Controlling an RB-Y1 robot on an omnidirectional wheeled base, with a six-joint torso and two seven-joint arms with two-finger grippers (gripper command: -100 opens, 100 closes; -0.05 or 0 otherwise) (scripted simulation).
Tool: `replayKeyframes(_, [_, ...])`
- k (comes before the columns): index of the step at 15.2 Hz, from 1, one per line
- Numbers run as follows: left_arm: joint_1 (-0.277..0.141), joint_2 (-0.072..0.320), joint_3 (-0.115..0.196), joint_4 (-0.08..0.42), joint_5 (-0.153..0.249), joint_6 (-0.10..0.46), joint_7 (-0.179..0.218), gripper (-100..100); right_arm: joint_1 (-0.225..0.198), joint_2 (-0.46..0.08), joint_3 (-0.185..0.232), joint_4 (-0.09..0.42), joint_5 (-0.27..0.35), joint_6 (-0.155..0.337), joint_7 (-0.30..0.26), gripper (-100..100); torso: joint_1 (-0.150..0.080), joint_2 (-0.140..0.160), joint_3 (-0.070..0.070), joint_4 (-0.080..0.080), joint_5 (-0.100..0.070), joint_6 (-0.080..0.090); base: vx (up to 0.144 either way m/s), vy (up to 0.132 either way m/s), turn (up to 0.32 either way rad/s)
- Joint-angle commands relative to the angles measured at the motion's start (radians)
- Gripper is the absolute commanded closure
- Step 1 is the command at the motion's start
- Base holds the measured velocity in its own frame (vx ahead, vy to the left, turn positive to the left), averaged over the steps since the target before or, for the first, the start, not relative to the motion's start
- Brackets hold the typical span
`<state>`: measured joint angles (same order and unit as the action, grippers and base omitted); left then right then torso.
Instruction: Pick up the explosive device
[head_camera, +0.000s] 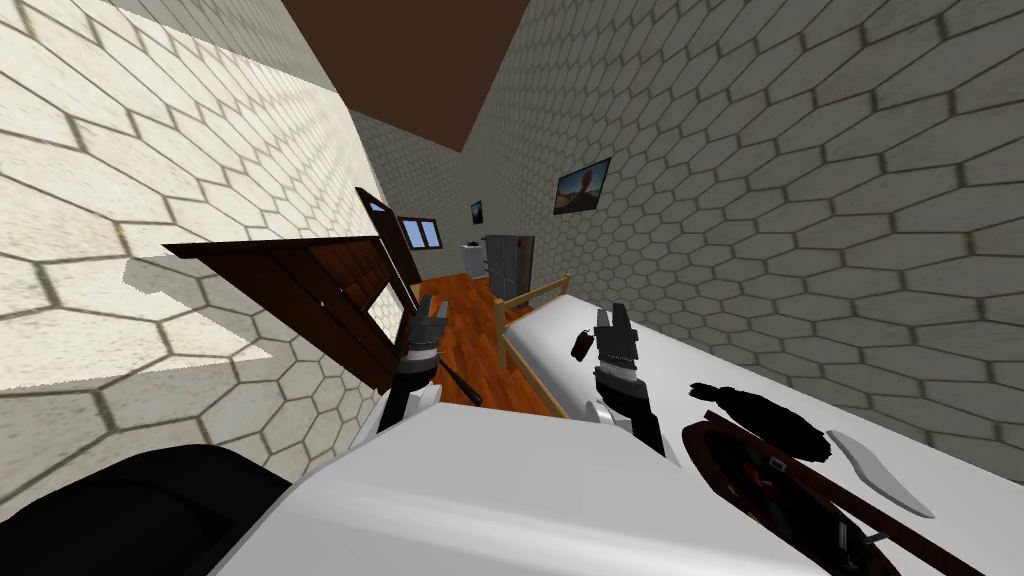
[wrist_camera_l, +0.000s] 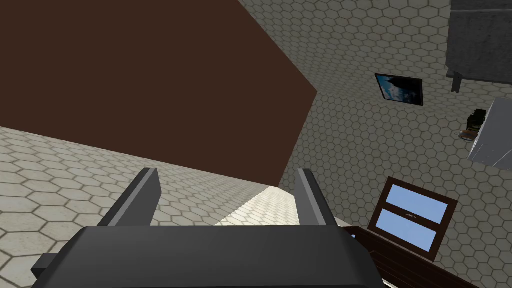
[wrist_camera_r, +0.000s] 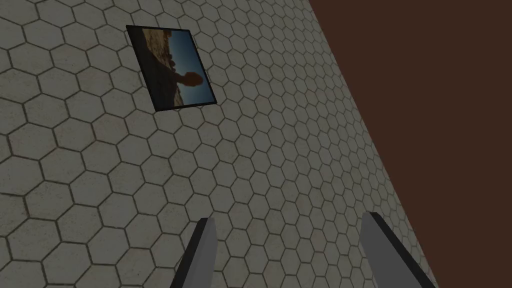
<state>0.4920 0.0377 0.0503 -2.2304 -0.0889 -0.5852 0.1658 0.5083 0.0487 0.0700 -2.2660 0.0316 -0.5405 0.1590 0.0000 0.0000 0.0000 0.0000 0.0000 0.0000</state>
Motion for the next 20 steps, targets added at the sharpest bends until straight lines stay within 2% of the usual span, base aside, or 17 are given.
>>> replayKeyframes(1, [0.0,0.0,0.0,0.0,0.0,0.0,0.0,0,0.006,-0.05,-0.003,0.008,0.005,-0.003,0.011,-100,0.0,0.0,0.0,0.0,0.0,0.0,0.011,0.005,0.008])
replayKeyframes(2, [0.0,0.0,0.0,0.0,0.0,0.0,0.0,0,0.006,-0.051,-0.003,0.008,0.005,-0.003,0.011,-100,0.0,0.0,0.0,0.0,0.0,0.0,0.018,0.008,0.006])
replayKeyframes(3, [0.0,0.0,0.0,0.0,0.0,0.0,0.0,0,0.012,-0.085,-0.006,0.015,0.01,-0.005,0.021,-100,0.0,-0.001,0.0,0.0,0.0,0.0,0.023,0.016,0.009])
replayKeyframes(4, [0.0,0.0,0.0,0.0,0.0,0.0,0.0,0,0.012,-0.09,-0.006,0.015,0.01,-0.005,0.021,-100,0.0,-0.001,-0.001,0.0,0.0,0.0,0.023,0.02,0.005])
replayKeyframes(5, [0.0,0.0,0.0,0.0,0.0,0.0,0.0,0,0.021,-0.123,-0.01,0.026,0.017,-0.009,0.036,-100,0.001,-0.001,-0.001,0.0,0.0,0.0,0.03,0.017,0.008])
replayKeyframes(6, [0.0,0.0,0.0,0.0,0.0,0.0,0.0,0,0.021,-0.131,-0.01,0.026,0.017,-0.009,0.036,-100,0.001,-0.002,-0.001,0.0,0.0,0.0,0.032,0.016,0.009])
replayKeyframes(14, [0.0,0.0,0.0,0.0,0.0,0.0,0.0,0,0.071,-0.31,-0.034,0.089,0.057,-0.03,0.124,-100,0.002,-0.004,-0.002,-0.001,0.0,0.0,0.05,0.028,0.015])
replayKeyframes(15, [0.0,0.0,0.0,0.0,0.0,0.0,0.0,0,0.071,-0.31,-0.034,0.089,0.057,-0.03,0.124,-100,0.002,-0.004,-0.002,-0.001,0.0,0.0,0.038,0.022,0.002])
replayKeyframes(18, [0.0,0.0,0.0,0.0,0.0,0.0,0.0,0,0.105,-0.386,-0.05,0.132,0.085,-0.045,0.183,-100,0.001,-0.004,-0.002,-0.001,0.0,0.0,0.055,0.03,0.019])
replayKeyframes(19, [0.0,0.0,0.0,0.0,0.0,0.0,0.0,0,0.105,-0.406,-0.05,0.132,0.085,-0.045,0.183,-100,0.002,-0.004,-0.002,-0.001,0.0,0.0,0.069,0.043,0.022])
replayKeyframes(20, [0.0,0.0,0.0,0.0,0.0,0.0,0.0,0,0.125,-0.429,-0.059,0.156,0.1,-0.053,0.217,-100,0.002,-0.005,-0.003,-0.001,0.001,0.0,0.085,0.042,0.025])
